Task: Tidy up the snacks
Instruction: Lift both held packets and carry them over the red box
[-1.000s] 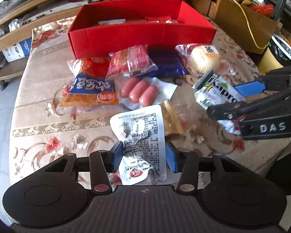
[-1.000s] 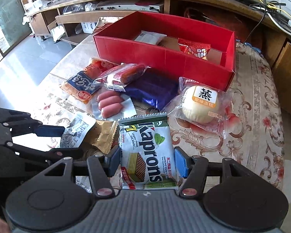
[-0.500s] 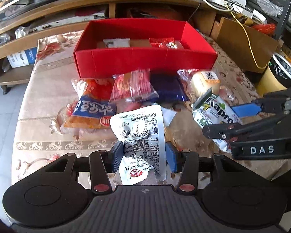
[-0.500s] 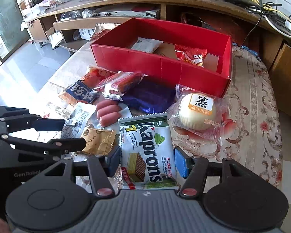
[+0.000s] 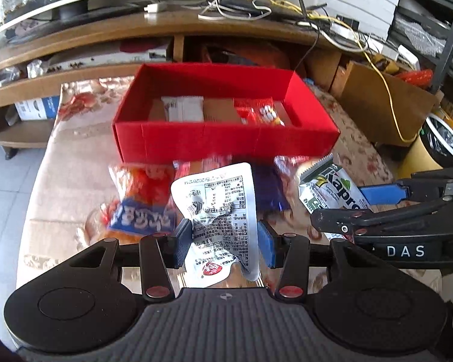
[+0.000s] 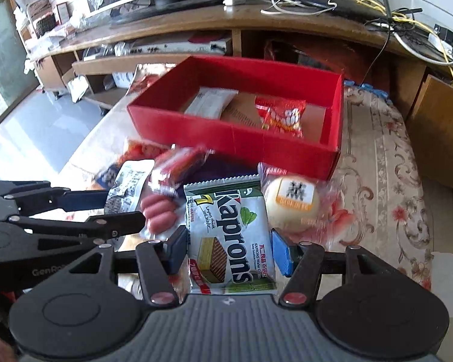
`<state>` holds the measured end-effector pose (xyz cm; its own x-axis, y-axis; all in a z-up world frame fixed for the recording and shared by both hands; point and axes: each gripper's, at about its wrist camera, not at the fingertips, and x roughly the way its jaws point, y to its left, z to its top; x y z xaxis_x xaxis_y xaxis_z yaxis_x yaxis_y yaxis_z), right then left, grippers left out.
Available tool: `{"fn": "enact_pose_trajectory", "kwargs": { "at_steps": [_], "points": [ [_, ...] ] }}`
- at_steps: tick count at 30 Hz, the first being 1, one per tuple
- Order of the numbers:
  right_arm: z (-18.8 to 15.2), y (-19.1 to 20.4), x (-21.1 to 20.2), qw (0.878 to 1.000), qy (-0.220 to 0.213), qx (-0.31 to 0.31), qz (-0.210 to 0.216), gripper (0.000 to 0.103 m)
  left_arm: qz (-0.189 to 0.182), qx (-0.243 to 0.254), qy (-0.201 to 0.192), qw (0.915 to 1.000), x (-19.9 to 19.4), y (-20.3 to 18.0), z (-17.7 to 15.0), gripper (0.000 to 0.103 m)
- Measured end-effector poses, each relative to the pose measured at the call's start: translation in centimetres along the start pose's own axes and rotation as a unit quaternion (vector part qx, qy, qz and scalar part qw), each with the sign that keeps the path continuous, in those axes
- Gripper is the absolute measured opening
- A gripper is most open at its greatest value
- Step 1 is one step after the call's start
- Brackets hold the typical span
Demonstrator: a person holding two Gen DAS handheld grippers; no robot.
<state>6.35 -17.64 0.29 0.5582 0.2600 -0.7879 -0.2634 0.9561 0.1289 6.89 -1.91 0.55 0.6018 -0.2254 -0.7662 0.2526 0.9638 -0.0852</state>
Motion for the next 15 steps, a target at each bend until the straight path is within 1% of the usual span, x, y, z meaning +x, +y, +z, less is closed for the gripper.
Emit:
{"fn": "enact_pose_trajectory", "kwargs": {
  "at_steps": [4, 15],
  "points": [
    [0.6, -0.3, -0.2, 1.000, -0.009, 0.011, -0.001, 0.063, -0.002, -0.005, -0.012, 0.9999, 0.1, 0.0, 0.9, 0.054],
    [1.6, -0.6, -0.2, 1.000, -0.019, 0.022, -0.010, 0.063, 0.002, -0.002, -0.025, 0.9997, 0.6, -0.4, 2.3, 0.054]
  ]
}}
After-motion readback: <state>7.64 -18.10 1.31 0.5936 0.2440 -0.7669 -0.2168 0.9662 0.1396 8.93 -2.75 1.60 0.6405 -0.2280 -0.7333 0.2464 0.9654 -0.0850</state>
